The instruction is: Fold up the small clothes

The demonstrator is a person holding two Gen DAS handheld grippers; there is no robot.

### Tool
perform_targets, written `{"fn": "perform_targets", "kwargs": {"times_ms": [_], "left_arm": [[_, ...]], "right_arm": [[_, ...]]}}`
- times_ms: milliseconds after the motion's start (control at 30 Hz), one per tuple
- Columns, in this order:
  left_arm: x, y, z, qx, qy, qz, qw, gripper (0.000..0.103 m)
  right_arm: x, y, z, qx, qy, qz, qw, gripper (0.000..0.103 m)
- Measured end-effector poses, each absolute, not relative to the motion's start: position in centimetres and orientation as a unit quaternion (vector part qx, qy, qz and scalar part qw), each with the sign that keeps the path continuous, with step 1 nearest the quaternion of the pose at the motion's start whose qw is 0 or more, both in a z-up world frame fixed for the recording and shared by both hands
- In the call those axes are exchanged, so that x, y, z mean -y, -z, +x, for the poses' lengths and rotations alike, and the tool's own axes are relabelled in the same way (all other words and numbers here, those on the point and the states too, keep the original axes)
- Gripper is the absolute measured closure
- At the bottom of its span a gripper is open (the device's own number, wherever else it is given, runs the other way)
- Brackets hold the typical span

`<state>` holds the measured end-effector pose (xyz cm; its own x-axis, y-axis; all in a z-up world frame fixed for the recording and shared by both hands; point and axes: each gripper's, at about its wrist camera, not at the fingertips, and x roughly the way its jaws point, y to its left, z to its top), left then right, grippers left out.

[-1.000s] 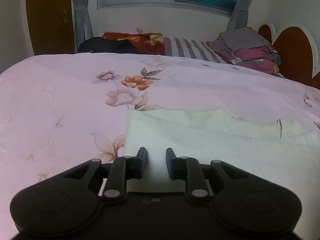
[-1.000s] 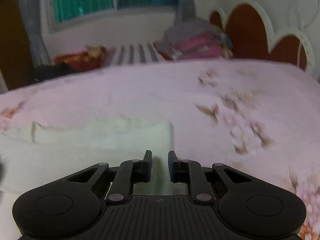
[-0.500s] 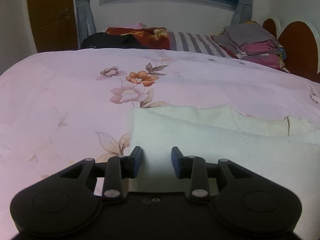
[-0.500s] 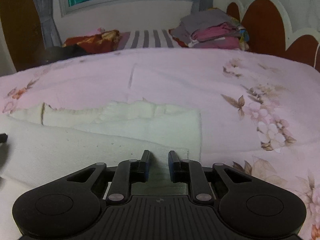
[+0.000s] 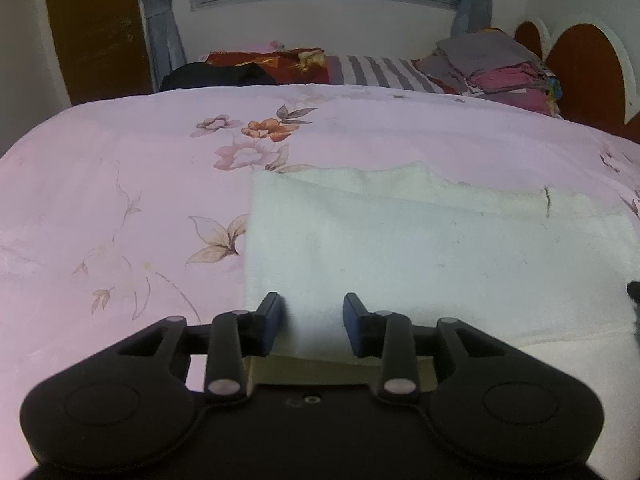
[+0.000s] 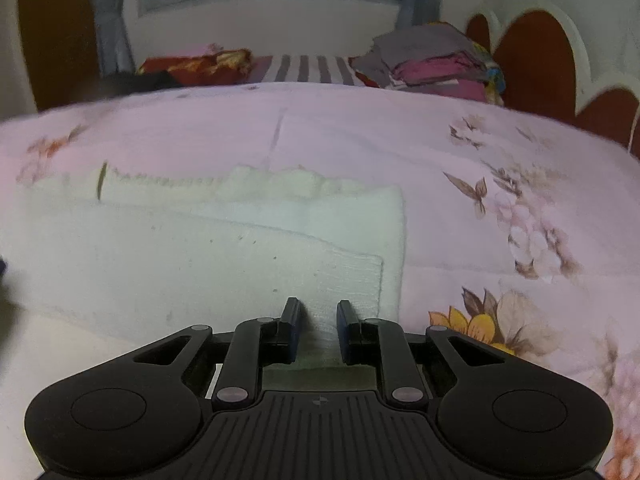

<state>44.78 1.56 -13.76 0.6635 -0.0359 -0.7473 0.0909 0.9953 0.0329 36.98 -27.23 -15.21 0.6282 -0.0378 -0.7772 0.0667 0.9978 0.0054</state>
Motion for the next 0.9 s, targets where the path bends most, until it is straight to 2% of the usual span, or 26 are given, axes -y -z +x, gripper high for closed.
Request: {"fn": "perform_targets", "kwargs": {"times_ms": [600,667,733,767,900], "left_arm": [[0.6,12.3,42.5,-0.410,-0.013,0.067,0.910,0.068],[0.8,11.7,41.3,-0.405,-0.006,0.064,0.912,0.067],[1.0,11.0,40.0,-0.400,0.000,0.067,0.914,0.067],[1.1,10.6,39.4,-0.398,0.004,0.067,0.915,0.067],[1.3,9.5,36.6,-0.396,0.026,0.071,0.915,0.065]], "right_arm": [[28.6,15.3,37.0,-0.426,-0.034,0.002,0.904,0.081],[29.0,14.8,36.6,-0.422,-0.035,0.017,0.906,0.074],[29.2,14.1,35.7,-0.411,-0.037,0.030,0.910,0.047],[29.1,13.6,35.0,-0.404,-0.042,0.033,0.913,0.042],[28.5,12.3,32.0,-0.399,-0.071,0.041,0.913,0.041]]}}
